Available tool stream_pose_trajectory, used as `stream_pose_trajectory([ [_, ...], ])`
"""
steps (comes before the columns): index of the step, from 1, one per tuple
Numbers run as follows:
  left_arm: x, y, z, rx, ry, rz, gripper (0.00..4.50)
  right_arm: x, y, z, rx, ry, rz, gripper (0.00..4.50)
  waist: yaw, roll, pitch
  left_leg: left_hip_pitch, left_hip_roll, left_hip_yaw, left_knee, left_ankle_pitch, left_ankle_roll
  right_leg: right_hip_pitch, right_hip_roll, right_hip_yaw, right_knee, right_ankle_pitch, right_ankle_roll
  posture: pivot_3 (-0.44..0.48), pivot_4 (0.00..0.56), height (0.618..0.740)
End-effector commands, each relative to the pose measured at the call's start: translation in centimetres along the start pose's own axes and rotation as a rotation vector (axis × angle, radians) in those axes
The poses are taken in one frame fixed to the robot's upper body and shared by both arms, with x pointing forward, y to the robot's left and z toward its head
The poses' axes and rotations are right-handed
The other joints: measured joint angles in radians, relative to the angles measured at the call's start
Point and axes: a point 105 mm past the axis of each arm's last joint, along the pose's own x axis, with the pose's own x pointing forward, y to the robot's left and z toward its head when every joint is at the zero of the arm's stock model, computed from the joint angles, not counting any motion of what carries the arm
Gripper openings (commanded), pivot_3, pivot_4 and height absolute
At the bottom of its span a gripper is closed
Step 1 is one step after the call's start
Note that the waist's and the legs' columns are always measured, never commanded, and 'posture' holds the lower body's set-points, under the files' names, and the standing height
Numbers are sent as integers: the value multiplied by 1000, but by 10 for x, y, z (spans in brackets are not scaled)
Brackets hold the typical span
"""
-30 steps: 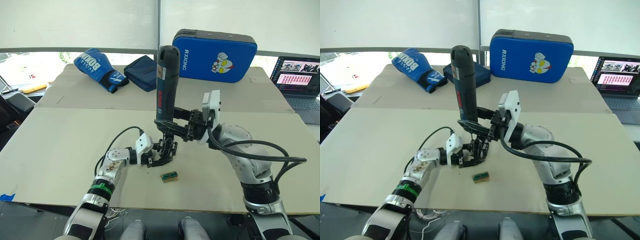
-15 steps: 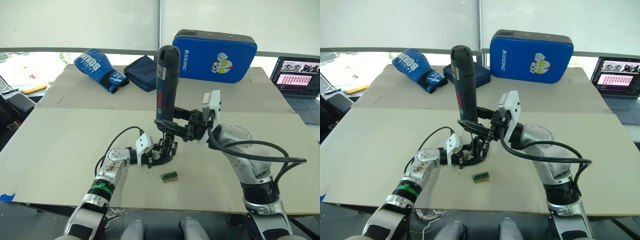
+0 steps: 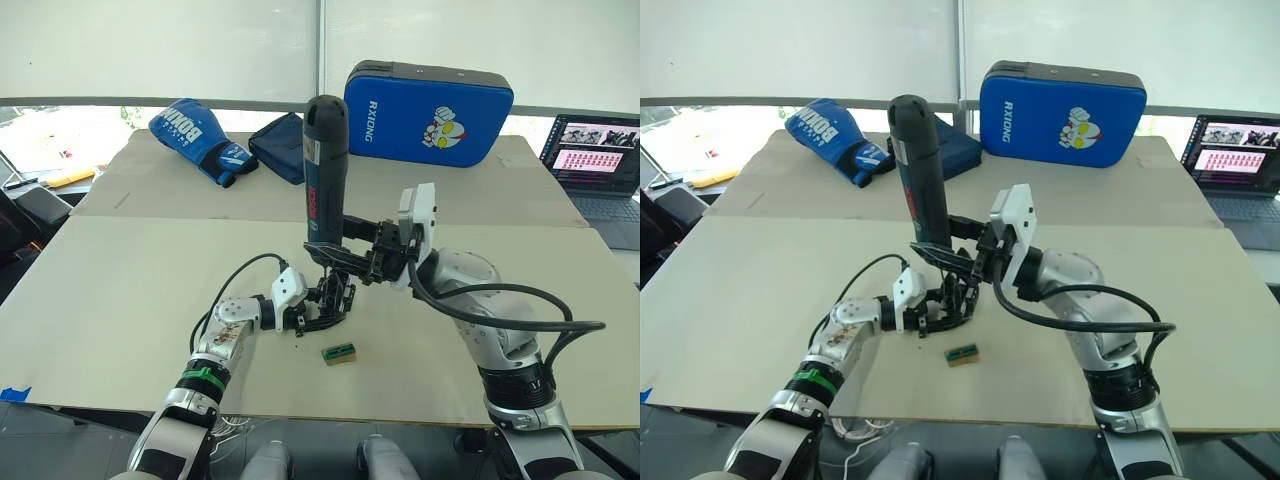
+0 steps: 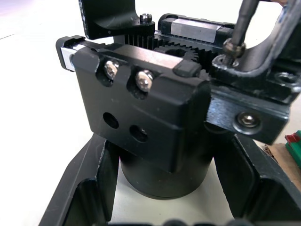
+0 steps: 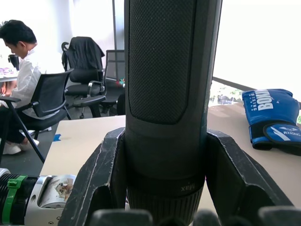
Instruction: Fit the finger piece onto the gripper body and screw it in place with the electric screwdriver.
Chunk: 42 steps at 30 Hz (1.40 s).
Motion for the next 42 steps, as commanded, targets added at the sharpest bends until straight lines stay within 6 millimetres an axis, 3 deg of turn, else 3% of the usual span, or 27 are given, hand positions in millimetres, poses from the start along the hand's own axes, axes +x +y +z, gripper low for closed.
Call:
stream_pose_trajectory([
  [1,4,-5,-3,9,16,-17,2534,0,5,-17,42,72,6,1933,0,0,0,0,0,0,0,0,0,0,0,0,0,0,0,0,150,740],
  [19,2,-5,-6,9,27,-4,2534,-11,4,-56,128,196,-53,1933,0,-4,-7,11,1,0,-1,-1,1,13,0,0,-3,-1,1,0,150,740],
  [29,2,-5,-7,8,31,1,2534,-12,1,-63,152,214,-77,1933,0,-5,-9,12,1,0,-1,-1,1,14,0,0,-4,-1,1,0,150,740],
  [35,1,-6,-8,8,31,4,2534,-13,1,-60,149,206,-75,1933,0,-5,-9,13,1,0,-1,-1,1,15,0,-1,-5,-1,1,0,150,740],
  [42,0,-6,-10,13,39,13,2534,-4,1,-25,81,93,-23,1933,-1,-5,-9,13,1,0,-2,-1,1,16,0,-1,-6,-1,2,0,150,740],
])
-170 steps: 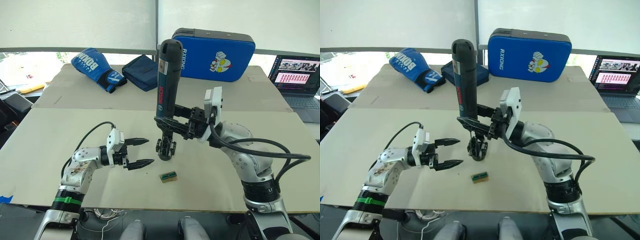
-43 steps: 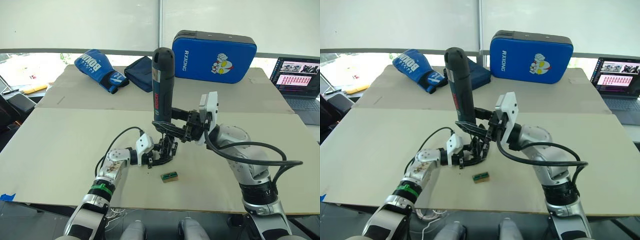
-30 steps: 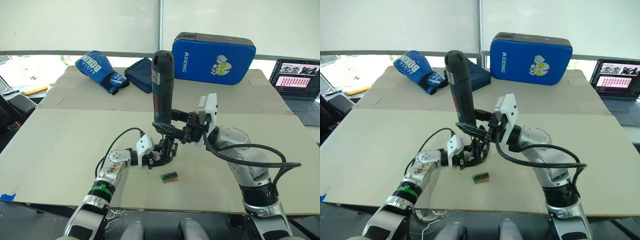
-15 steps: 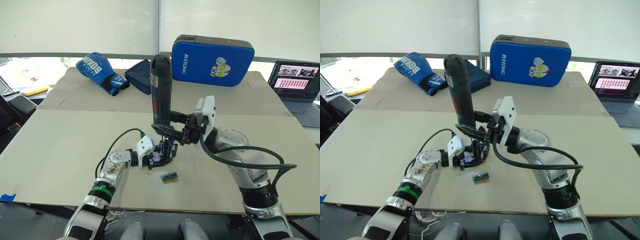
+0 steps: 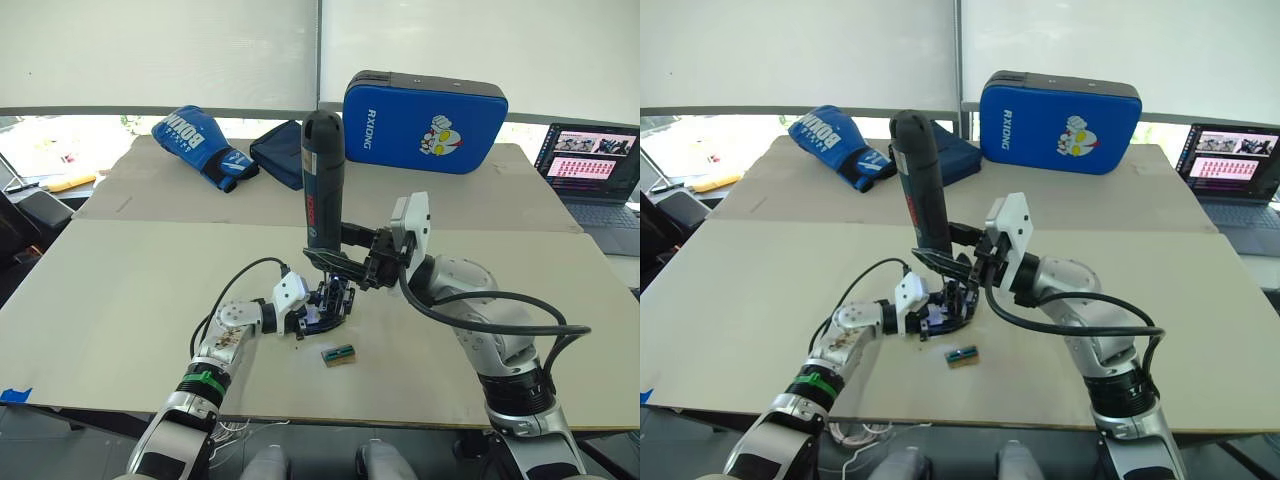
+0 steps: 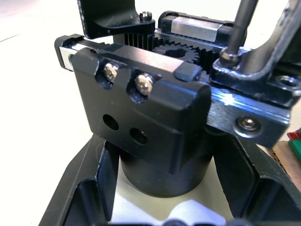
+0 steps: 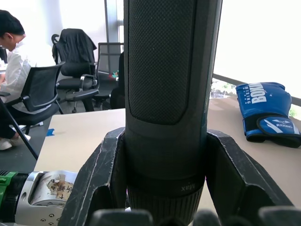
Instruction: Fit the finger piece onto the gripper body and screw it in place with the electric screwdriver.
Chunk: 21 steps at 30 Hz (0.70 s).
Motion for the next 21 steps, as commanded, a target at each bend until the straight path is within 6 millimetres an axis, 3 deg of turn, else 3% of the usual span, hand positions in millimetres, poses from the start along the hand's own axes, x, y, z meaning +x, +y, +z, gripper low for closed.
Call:
stream_pose_trajectory([
  [1,0,-4,-4,9,22,-7,2534,-1,2,-2,47,18,36,1933,0,0,0,0,0,0,0,0,0,0,0,0,0,0,0,0,150,740],
  [6,-2,-2,-11,6,52,18,2534,1,9,48,-26,-157,122,1933,0,0,1,-2,0,0,0,0,0,-2,0,0,-1,1,0,0,150,740],
  [8,-2,-3,-13,1,60,21,2534,1,8,58,-36,-195,130,1933,0,0,1,-3,0,0,0,0,0,-2,0,0,-2,1,0,0,150,740],
  [17,-2,-6,-17,-38,59,27,2534,-9,9,62,-52,-214,148,1933,0,0,1,-3,0,0,0,0,0,-2,0,-1,-3,1,0,0,150,740],
  [21,-4,-3,-16,-51,51,40,4075,-16,9,70,-65,-243,148,1933,0,0,1,-3,0,0,0,0,0,-2,0,-1,-3,1,0,0,150,740],
])
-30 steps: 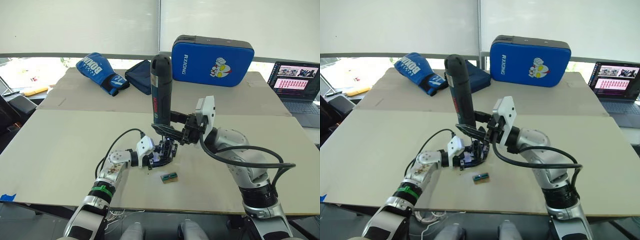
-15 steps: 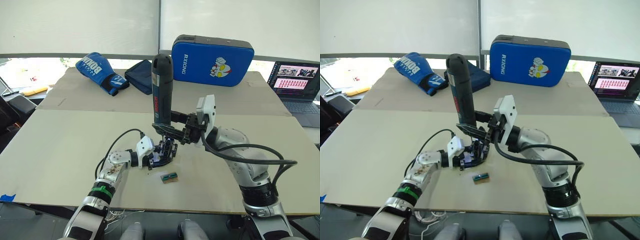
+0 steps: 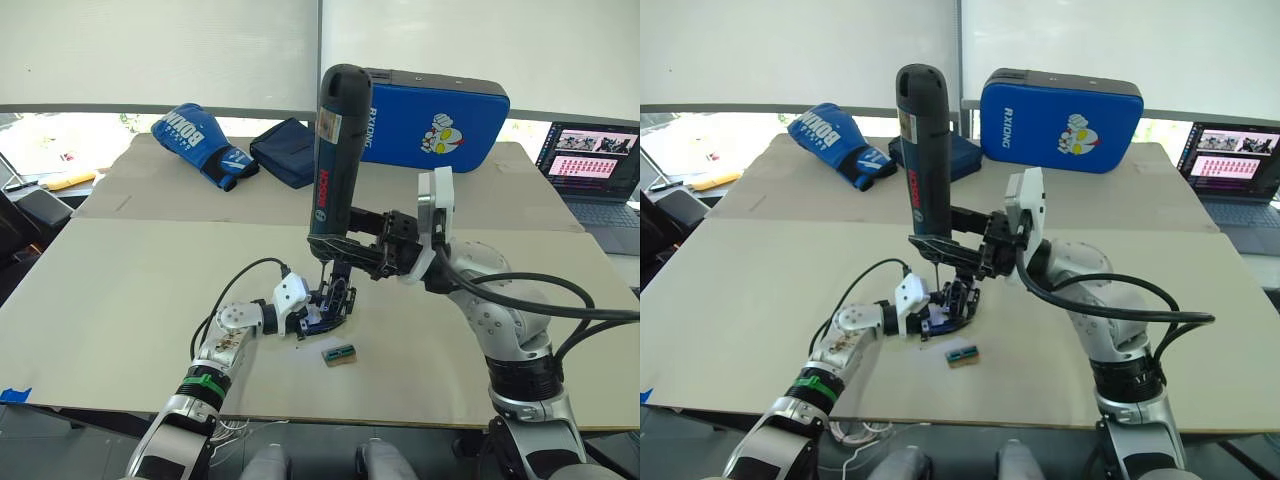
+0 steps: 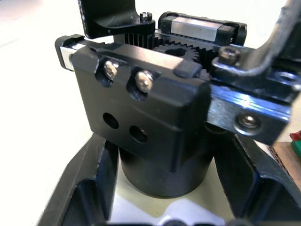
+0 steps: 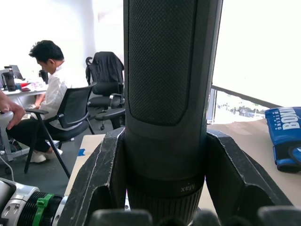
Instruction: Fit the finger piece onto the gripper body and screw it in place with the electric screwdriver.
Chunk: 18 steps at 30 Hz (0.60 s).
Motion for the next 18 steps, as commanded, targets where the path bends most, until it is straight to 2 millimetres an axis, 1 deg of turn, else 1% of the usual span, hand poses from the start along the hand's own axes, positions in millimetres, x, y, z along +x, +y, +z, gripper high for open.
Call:
stream_pose_trajectory([
  [1,-6,-2,-15,-51,47,17,4445,-6,10,36,-96,-109,35,1933,0,0,0,0,0,0,0,0,0,0,0,0,0,0,0,0,150,740],
  [5,-17,1,-13,-34,44,26,4445,-18,24,52,-87,-123,75,1933,-1,0,0,0,0,0,0,0,0,0,0,0,-1,0,0,0,150,740],
  [7,-29,4,-10,-27,43,25,4445,-27,31,58,-79,-110,83,1933,-8,0,0,0,1,0,-1,0,0,0,0,0,-1,0,0,0,150,740],
  [9,-42,5,-7,-20,41,22,4445,-38,34,61,-80,-80,65,1933,-16,0,1,0,1,0,-2,0,1,-1,1,0,-1,0,0,0,150,740],
  [12,-74,10,-1,-12,39,7,4445,-67,25,62,-122,5,-49,1933,-20,0,2,0,2,0,-2,0,1,-1,1,0,-1,-1,1,0,150,740],
  [14,-96,12,3,-9,38,-14,4445,-88,19,62,-154,58,-133,1933,-20,0,3,-1,2,0,-2,0,1,-1,1,0,-2,-3,5,0,150,740],
  [18,-135,17,9,24,44,-23,4445,-125,14,59,-217,151,-258,1933,-7,1,6,-3,1,1,-2,0,1,-3,0,0,-2,-3,5,0,150,740],
])
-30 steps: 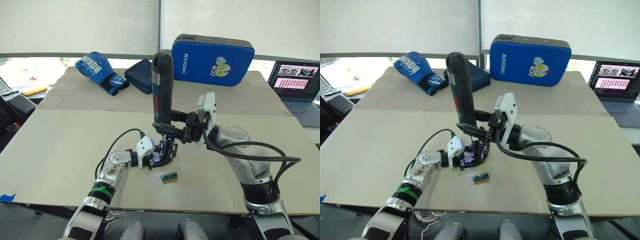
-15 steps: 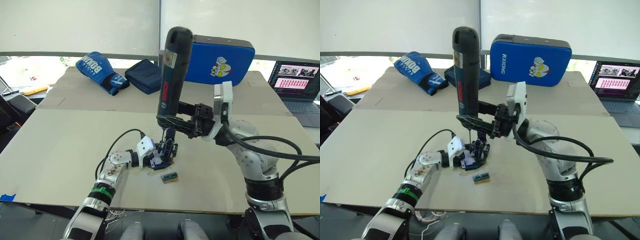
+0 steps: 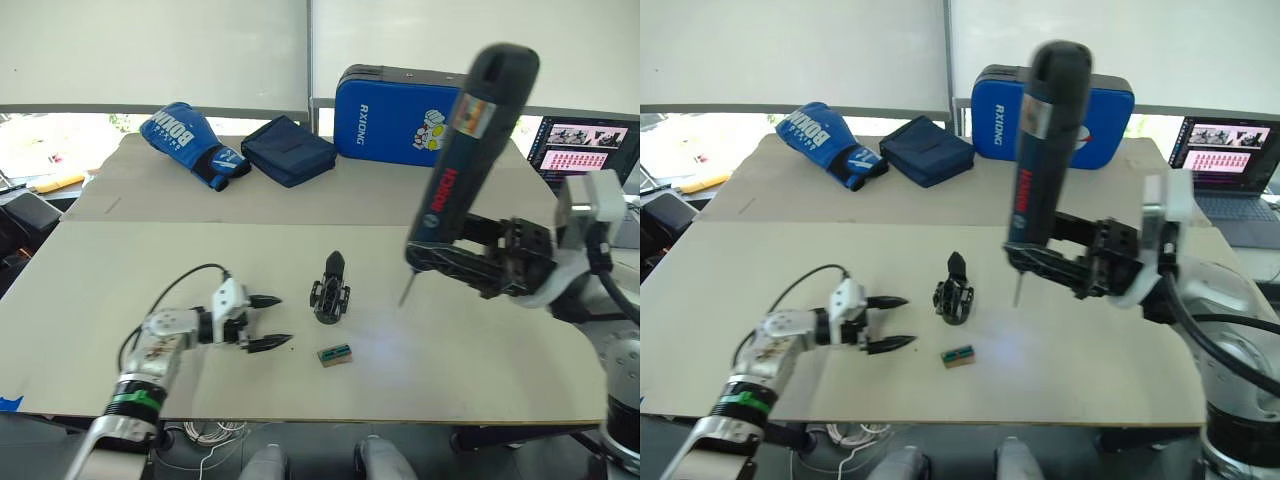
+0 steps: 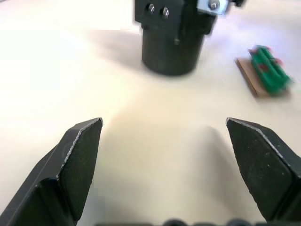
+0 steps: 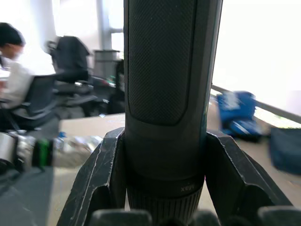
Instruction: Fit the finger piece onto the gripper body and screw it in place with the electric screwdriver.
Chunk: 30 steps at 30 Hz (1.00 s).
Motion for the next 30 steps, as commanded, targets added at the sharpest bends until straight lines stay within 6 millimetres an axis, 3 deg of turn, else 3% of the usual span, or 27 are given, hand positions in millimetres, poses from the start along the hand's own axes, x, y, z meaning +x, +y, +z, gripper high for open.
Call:
stream_pose_trajectory([
  [1,-28,6,12,60,-42,-2,4445,-24,-2,13,-141,5,-63,1933,9,0,0,0,0,0,0,0,0,0,0,0,0,0,0,0,150,740],
  [7,-70,9,5,50,11,24,4445,-60,4,-10,-167,104,-155,1933,15,1,1,-1,0,1,0,0,0,-1,0,0,-1,-1,2,0,150,740],
  [12,-71,4,11,55,-12,4,4445,-52,13,-12,-165,68,-141,1933,13,1,2,-1,1,2,0,0,0,-1,0,1,-1,-1,2,0,150,740],
  [19,-33,-32,30,122,-67,-167,4445,2,39,6,-143,-105,25,1933,12,2,3,-1,2,4,0,0,0,-3,0,4,0,0,1,0,150,740],
  [23,-7,-52,27,118,-61,-222,4445,30,57,6,-153,-146,157,1933,14,2,3,-5,1,6,0,0,0,-8,0,6,0,1,-1,0,150,740],
  [30,31,-63,17,71,-22,-239,4445,56,71,-8,-101,-184,265,1933,15,1,3,-10,0,7,2,0,0,-12,0,7,1,4,-3,0,150,740],
])
